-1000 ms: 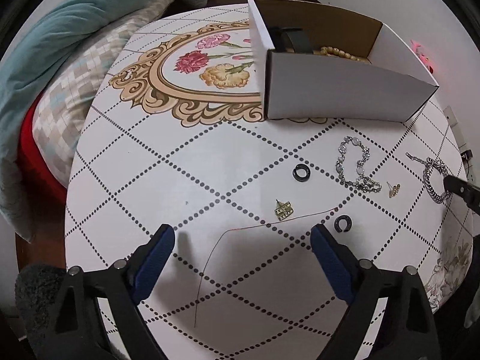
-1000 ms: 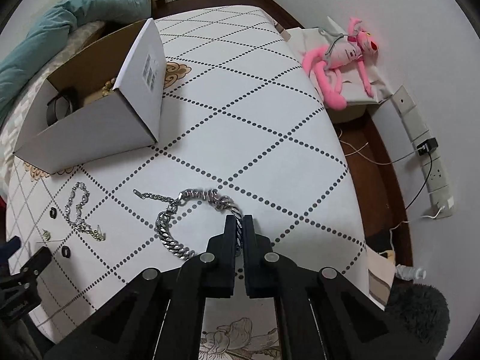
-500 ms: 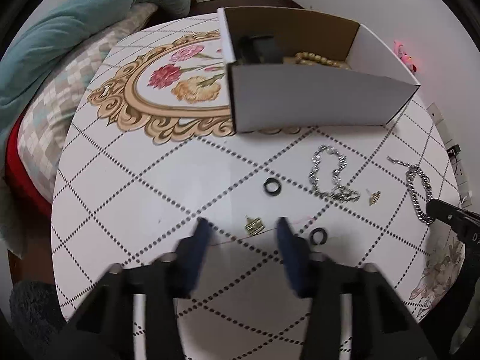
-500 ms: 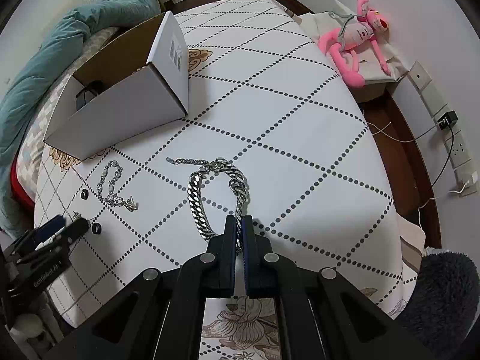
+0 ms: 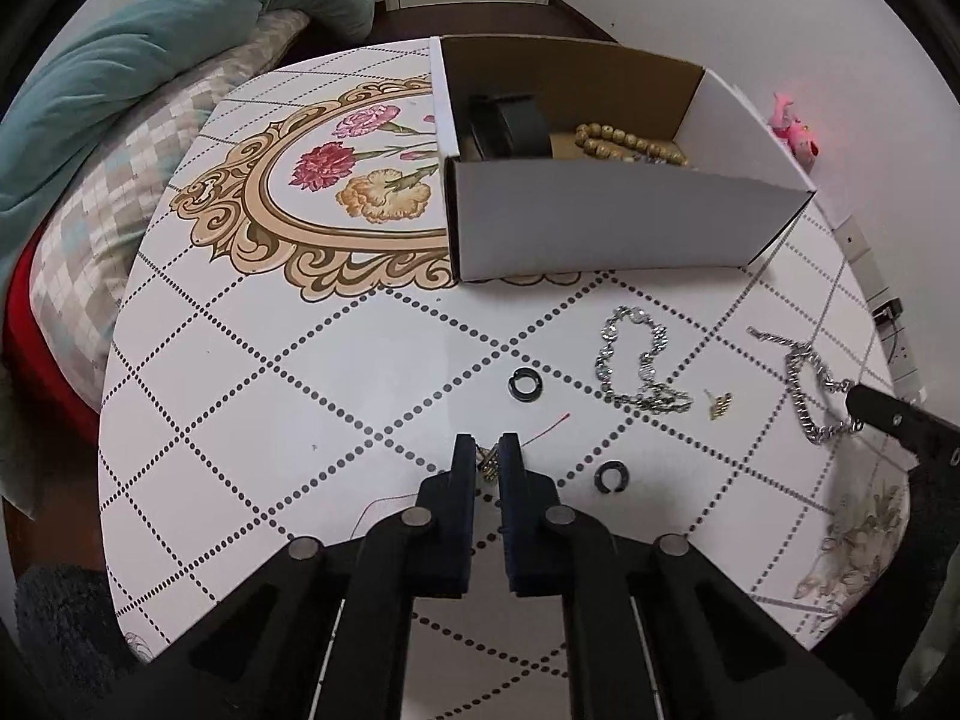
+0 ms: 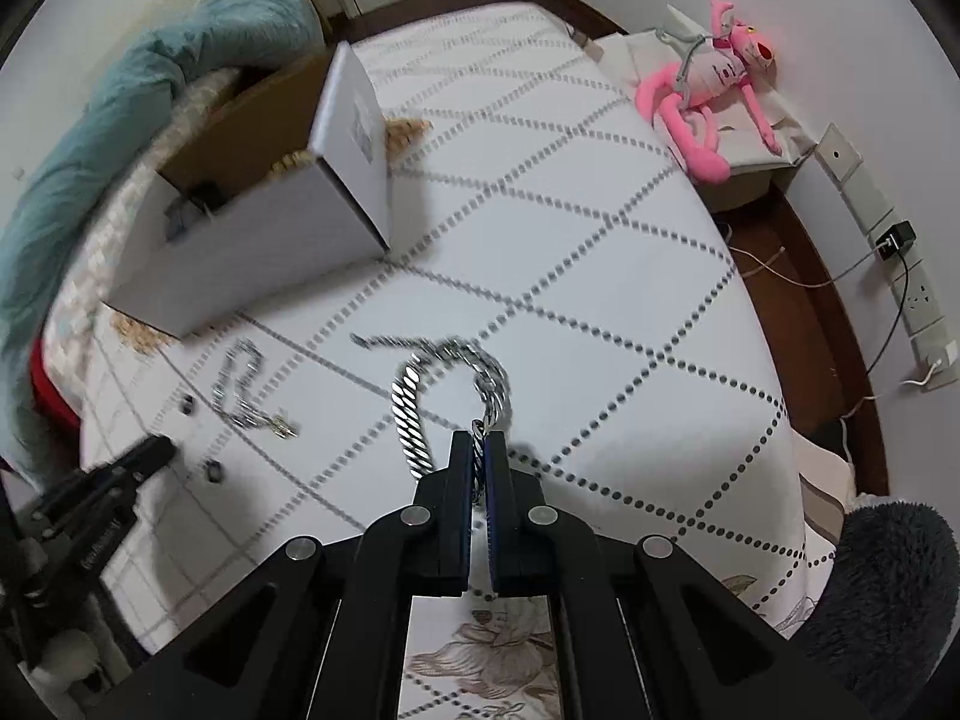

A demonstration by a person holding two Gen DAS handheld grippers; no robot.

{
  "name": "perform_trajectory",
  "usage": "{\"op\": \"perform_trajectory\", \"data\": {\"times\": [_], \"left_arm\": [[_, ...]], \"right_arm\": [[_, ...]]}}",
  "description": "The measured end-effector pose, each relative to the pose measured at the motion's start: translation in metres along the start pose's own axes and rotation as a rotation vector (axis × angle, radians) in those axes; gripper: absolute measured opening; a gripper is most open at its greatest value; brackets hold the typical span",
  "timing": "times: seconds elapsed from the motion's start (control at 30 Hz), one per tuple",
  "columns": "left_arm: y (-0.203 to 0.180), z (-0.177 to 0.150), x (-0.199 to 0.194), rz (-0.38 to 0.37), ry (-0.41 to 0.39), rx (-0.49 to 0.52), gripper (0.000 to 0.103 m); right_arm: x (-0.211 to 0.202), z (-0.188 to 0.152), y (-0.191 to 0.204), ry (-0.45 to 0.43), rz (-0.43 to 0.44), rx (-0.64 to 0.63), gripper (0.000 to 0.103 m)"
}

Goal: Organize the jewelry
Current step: 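Carry the silver chain bracelet into the box and open the right gripper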

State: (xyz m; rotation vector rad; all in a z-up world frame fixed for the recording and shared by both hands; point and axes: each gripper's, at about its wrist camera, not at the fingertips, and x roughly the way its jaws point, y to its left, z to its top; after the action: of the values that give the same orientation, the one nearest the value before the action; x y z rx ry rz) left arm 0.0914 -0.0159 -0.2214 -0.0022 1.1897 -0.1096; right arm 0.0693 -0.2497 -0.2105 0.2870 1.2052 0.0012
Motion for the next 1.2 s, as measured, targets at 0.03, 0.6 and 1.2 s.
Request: {"op": "perform_trajectory", "data": {"times": [0.03, 0.6, 1.2], "left_arm": [[0.0, 0.0, -0.002, -0.004, -0.003, -0.003, 0.005], [0.024, 0.086, -0.093, -0.185, -0.155, -0.081, 0.005], [0.018, 0.174, -0.02, -0.251, -0.018, -0.07, 0.005]], "right_arm": [[-0.006, 0.003, 0.001, -0.01, 0.016, 0.002, 0.004], [-0.109, 0.076, 0.057, -0.186, 0.239, -0.101, 0.004], [-0.027, 0.169, 0.102, -0.06, 0.2, -0.197, 0.004]]}}
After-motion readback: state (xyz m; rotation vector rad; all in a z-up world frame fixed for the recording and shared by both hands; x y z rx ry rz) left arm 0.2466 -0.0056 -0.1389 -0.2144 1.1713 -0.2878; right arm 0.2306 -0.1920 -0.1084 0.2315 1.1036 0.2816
